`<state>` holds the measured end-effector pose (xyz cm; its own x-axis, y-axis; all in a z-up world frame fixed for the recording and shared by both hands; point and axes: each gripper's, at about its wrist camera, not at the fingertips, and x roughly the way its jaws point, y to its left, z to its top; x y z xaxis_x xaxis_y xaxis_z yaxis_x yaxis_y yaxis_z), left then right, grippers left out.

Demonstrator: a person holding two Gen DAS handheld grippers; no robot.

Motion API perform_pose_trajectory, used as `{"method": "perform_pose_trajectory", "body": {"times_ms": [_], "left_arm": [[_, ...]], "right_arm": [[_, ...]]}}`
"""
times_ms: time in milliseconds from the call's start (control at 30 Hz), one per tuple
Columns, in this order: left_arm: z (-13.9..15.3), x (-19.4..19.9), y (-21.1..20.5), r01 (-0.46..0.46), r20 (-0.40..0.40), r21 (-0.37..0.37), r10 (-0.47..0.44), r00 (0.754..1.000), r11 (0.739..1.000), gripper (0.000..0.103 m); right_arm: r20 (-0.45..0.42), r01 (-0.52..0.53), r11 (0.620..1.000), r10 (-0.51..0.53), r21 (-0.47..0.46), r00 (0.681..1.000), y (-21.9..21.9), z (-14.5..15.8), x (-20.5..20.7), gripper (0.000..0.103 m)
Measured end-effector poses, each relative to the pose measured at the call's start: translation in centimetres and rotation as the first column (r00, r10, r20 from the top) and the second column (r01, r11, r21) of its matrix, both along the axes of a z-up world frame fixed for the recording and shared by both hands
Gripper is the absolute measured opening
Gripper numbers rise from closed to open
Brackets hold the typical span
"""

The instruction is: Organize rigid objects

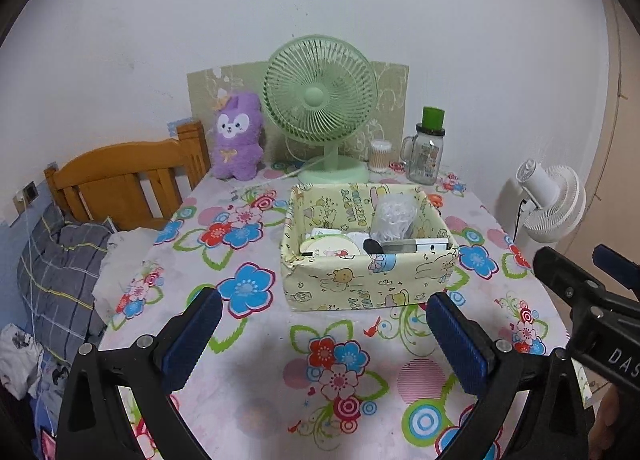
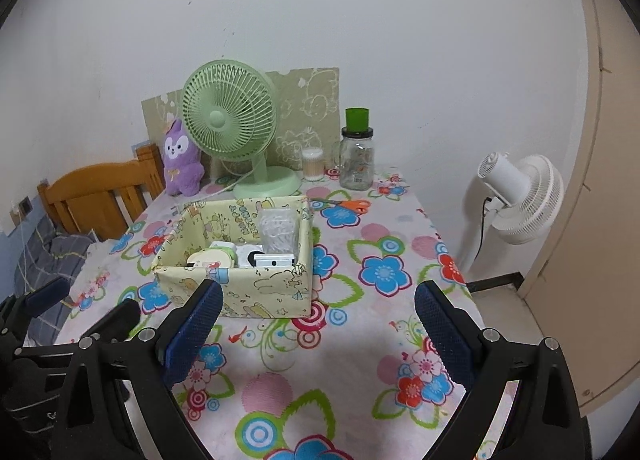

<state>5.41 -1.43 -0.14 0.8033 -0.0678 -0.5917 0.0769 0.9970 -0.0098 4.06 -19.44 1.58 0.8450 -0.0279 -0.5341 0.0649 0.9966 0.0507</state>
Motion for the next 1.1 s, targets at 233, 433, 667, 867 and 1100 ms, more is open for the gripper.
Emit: {"method": "perform_pose_trajectory", "body": {"times_ms": [233,433,667,867,1100], "left_arm": [[1.8,-2.8,1.2,-0.015,0.052,-0.04,0.017,0.998,0.999,0.103],[2.5,-5.1,1.3,-0.015,0.093,-0.025,0.017,0.996,1.0,0.103],[2.4,-7.0,1.8,-0.04,0.134,0.001,0.04,0.99,0.999,0.103],[2.1,-7.9,2.3,-0.042,0.149,-0.005,0.042,0.988,0.999,0.103],[2.3,-8.8,1.7,-0.013,0.178,0.002,0.012,0.984,1.0,0.103]], "right_arm": [[0.054,0.008,1.0,-0.007,-0.02,0.999,0.2,1.4,-3.3,0.098],[0.102,-0.009,1.0,0.012,-0.029,0.995,0.8,1.9,-5.7,0.099],[0.14,-0.001,0.998,0.009,-0.059,0.99,1.2,1.8,-7.6,0.101],[0.157,0.007,0.998,0.003,-0.06,0.988,1.2,1.6,-8.7,0.102],[0.174,0.036,0.997,-0.023,-0.074,0.984,1.4,1.3,-9.4,0.102]]}}
